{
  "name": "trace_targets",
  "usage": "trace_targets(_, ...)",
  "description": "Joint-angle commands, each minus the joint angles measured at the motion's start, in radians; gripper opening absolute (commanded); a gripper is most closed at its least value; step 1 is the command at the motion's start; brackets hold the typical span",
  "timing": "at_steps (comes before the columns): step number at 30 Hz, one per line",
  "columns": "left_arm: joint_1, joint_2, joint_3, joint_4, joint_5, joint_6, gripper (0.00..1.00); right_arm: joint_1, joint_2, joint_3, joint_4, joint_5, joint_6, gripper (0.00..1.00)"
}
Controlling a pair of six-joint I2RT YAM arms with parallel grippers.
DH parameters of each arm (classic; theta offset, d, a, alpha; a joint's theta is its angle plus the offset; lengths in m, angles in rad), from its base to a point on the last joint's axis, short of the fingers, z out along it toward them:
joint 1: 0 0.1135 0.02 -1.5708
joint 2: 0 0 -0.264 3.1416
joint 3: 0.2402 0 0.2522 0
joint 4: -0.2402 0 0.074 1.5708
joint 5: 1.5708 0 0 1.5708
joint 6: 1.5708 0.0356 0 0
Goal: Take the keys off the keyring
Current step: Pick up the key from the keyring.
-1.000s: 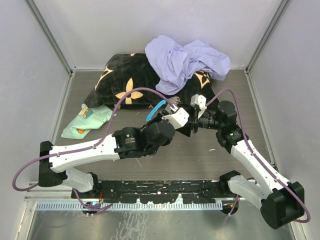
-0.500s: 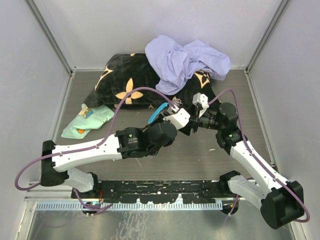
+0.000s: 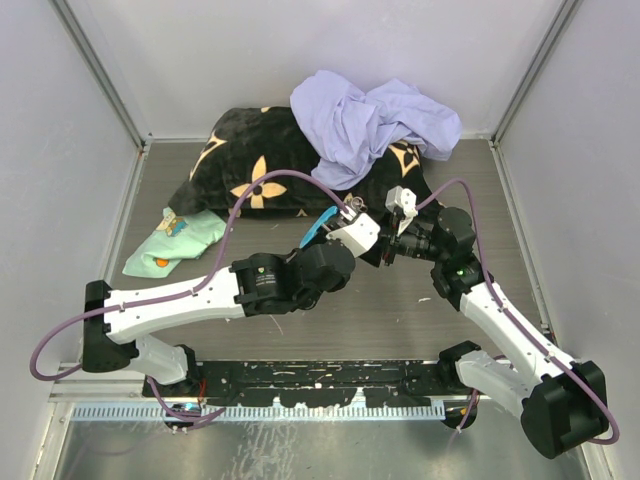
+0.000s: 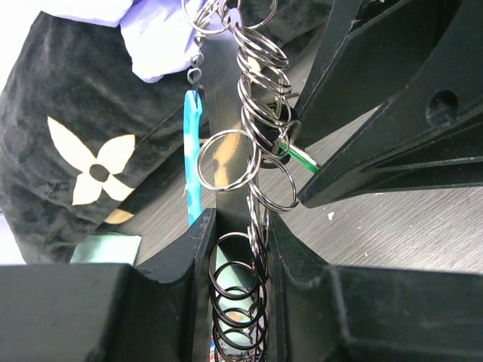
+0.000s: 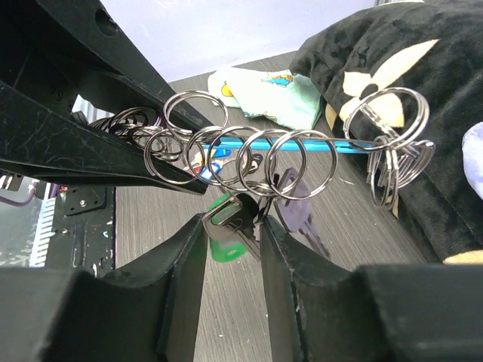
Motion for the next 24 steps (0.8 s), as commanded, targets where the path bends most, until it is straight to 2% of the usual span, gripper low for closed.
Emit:
trace_targets(1,0.006,-0.016,0.055,0.029,-0.005,-0.031,0.00,-0.004,-0.024,0.005,0.058,0.013,0.005,0.37)
trace_targets(19,0.029,-0.046,0.019,0.032,-0.004,-0.042,0.00,-0.007,-0.020,0.029,0.033,-0.101,-0.001,0.01)
trace_targets(24,0.057,-0.078,-0.038,0.070,0.025,-0.060,0.00,-0.002,-0.013,0.074,-0.127,-0.177,-0.122,0.01)
